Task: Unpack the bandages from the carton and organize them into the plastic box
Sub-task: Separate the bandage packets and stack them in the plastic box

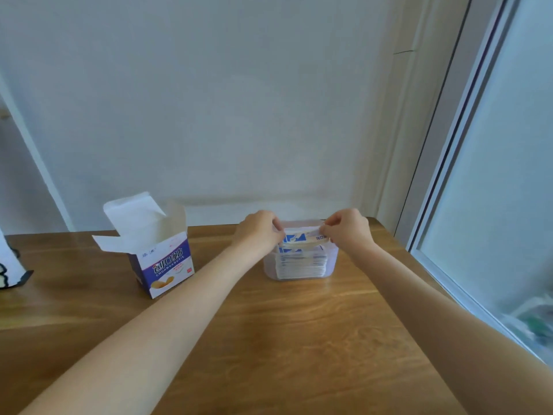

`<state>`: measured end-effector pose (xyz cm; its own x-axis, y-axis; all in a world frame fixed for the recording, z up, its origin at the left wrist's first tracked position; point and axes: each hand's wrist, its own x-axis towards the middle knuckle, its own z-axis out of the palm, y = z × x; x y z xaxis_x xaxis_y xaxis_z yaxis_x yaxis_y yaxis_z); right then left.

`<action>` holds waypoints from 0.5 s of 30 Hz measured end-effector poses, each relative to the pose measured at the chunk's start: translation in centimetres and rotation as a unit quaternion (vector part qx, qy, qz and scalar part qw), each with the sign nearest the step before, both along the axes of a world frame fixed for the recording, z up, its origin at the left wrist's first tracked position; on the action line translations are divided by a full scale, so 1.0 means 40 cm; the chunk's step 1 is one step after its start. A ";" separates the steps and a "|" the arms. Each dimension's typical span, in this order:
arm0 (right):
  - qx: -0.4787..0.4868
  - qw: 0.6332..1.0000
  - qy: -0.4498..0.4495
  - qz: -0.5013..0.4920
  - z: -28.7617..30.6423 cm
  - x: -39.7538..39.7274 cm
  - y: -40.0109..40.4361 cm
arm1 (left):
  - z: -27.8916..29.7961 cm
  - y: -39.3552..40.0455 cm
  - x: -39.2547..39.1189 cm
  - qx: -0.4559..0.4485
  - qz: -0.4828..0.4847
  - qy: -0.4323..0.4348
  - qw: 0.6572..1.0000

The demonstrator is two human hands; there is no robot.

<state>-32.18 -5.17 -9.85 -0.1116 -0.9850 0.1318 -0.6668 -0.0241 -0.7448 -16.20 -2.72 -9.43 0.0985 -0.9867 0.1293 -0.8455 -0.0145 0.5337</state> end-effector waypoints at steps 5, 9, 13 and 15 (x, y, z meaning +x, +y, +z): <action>0.015 0.997 0.078 0.003 -0.030 0.013 -0.007 | -0.028 0.000 -0.003 -0.010 -0.029 -0.144 0.989; 0.030 0.992 0.122 0.009 -0.029 0.025 -0.008 | -0.032 0.000 0.001 -0.011 -0.029 -0.156 0.987; 0.016 0.991 0.131 0.005 -0.032 0.030 -0.004 | -0.029 0.001 0.002 -0.010 -0.033 -0.151 0.988; 0.014 0.995 0.102 0.015 -0.026 0.029 0.001 | -0.029 0.001 0.000 -0.007 -0.033 -0.151 0.988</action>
